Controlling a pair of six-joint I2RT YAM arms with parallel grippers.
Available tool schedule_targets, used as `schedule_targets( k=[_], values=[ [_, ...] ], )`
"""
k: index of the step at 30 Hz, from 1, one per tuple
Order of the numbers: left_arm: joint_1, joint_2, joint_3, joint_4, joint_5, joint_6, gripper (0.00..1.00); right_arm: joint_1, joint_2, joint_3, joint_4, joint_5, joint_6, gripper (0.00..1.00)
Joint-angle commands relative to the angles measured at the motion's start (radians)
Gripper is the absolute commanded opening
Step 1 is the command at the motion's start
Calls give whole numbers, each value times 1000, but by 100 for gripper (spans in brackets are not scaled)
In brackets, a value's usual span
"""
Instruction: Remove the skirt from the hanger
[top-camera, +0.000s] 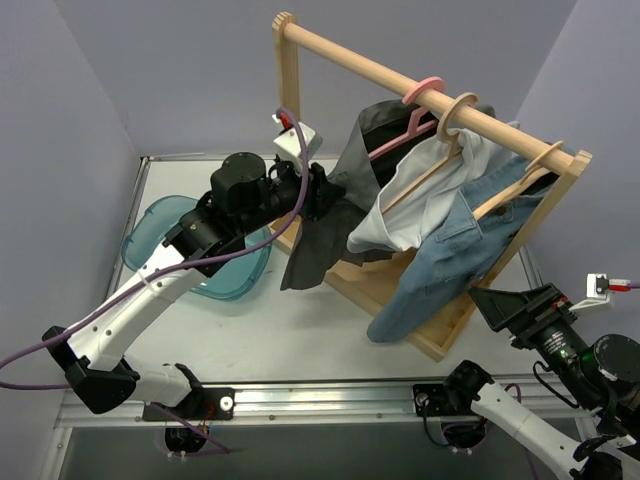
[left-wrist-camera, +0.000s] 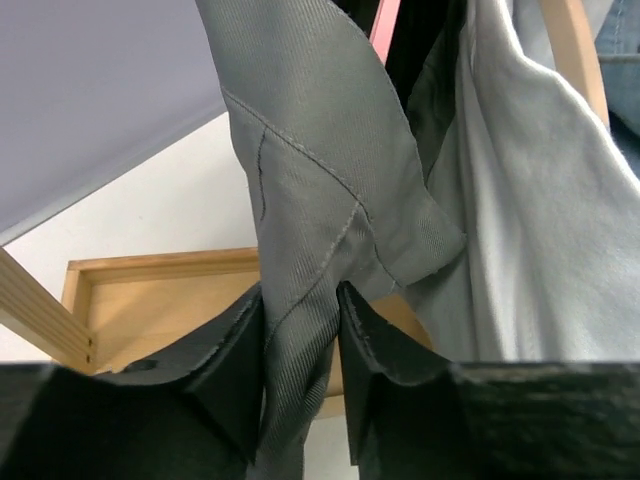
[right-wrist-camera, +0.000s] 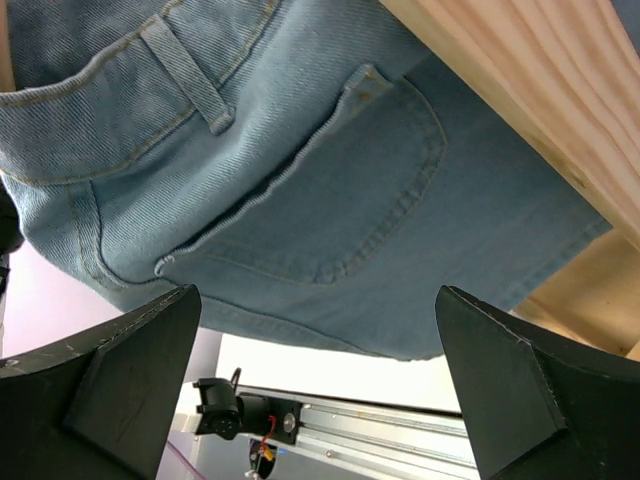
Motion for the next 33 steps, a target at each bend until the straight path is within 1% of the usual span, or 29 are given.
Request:
schedule_targets(
  k=[1,2,3,5,11,14,15,16,18,19,22,23,25,26,27,28,29,30,31,32,33],
  values=[
    [-3,16,64,-27,2,46,39,-4,20,11,79,9,-46,100],
    [-3,20,70,-31,-4,61,33,-4,31,12,82,11,-48,100],
    [-3,23,84,-42,-6,69,20,-4,36,20,85,8,-48,100],
    [-3,28,96,-47,-16,80,3,-4,51,26,94,6,-48,100],
    [-3,-1,121,4,-35,66,2,-4,91,63,105,-3,-71,100],
    [-2,49,227,-36,-38,64,2,-4,100,80,102,15,-74,100],
    [4,98,266,-85,-36,63,2,-4,102,80,111,15,-72,100],
    [7,126,353,-109,-26,57,2,-4,102,80,114,14,-72,100],
    [23,218,447,-195,17,45,2,-5,103,80,125,11,-68,100],
    [26,244,530,-218,31,31,2,-5,108,80,125,5,-68,100],
    [39,330,625,-315,74,9,2,-14,120,82,131,-21,-71,100],
    [43,345,630,-330,77,5,2,-19,126,83,140,-43,-81,100],
    [61,329,591,-337,79,-17,2,-39,166,89,159,-105,-143,100],
    [69,308,498,-309,80,-28,2,-54,192,117,151,-157,-167,100],
    [79,254,444,-288,88,-37,2,-92,225,138,112,-182,-198,100],
    [89,226,393,-276,94,-55,2,-120,303,163,87,-208,-270,100],
    [107,171,349,-268,97,-61,2,-152,347,219,58,-237,-311,100],
    [115,142,272,-269,100,-63,2,-225,380,248,20,-300,-350,100],
    [121,116,236,-272,102,-70,2,-264,422,271,15,-325,-382,100],
    [138,85,201,-280,105,-74,2,-301,428,290,21,-345,-437,100],
    [144,27,137,-288,120,-77,2,-371,427,321,51,-377,-460,100]
  ],
)
